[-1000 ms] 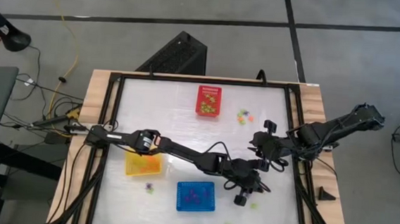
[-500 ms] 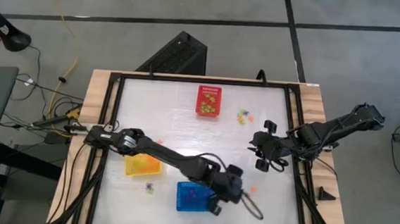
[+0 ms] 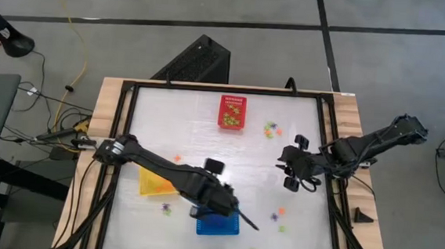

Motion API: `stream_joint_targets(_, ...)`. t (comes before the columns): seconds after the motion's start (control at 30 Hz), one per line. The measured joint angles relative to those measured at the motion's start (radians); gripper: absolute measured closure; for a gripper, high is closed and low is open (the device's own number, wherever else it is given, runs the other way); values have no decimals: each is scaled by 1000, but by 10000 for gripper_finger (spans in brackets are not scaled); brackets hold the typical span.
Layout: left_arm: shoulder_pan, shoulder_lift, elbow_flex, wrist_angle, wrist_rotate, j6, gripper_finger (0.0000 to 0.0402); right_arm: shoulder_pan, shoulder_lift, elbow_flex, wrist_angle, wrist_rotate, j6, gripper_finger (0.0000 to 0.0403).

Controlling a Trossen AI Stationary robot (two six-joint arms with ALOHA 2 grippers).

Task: Sort Halloween decoration
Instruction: Put the orange spider toy into the yellow basket

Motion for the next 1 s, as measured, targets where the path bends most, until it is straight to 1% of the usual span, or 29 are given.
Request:
stream_joint_targets(0.1, -12, -72, -81, -57, -21, -88, 401, 17, 0, 0, 0, 0, 0, 269)
stream_joint_targets(0.2, -18, -171, -224, -44, -29, -171, 401, 38, 0, 0, 0, 0, 0, 269)
stream_joint_targets(0.3, -21, -298, -421, 8, -33, -259, 401, 57, 0, 0, 0, 0, -1, 269)
stream_joint_targets(0.47, -17, -525, -782, 157, -26, -412, 401, 66, 0, 0, 1, 1, -8, 268)
stream_joint_targets(0.6, -1, -672, -992, 256, 10, -524, 401, 53, 0, 0, 1, 3, -9, 268)
stream_joint_targets(0.67, 5, -728, -1068, 283, 30, -568, 401, 40, 0, 0, 3, 4, -12, 268)
stream_joint_targets(0.77, 5, -789, -1160, 305, 36, -638, 401, 18, 0, 0, 11, 4, -29, 268)
stream_joint_targets(0.9, 5, -819, -1247, 326, 61, -730, 401, -4, 0, 0, 16, 4, -29, 268)
stream_joint_targets(1.0, 5, -819, -1275, 333, 96, -743, 395, -10, 0, 0, 16, 4, -29, 268)
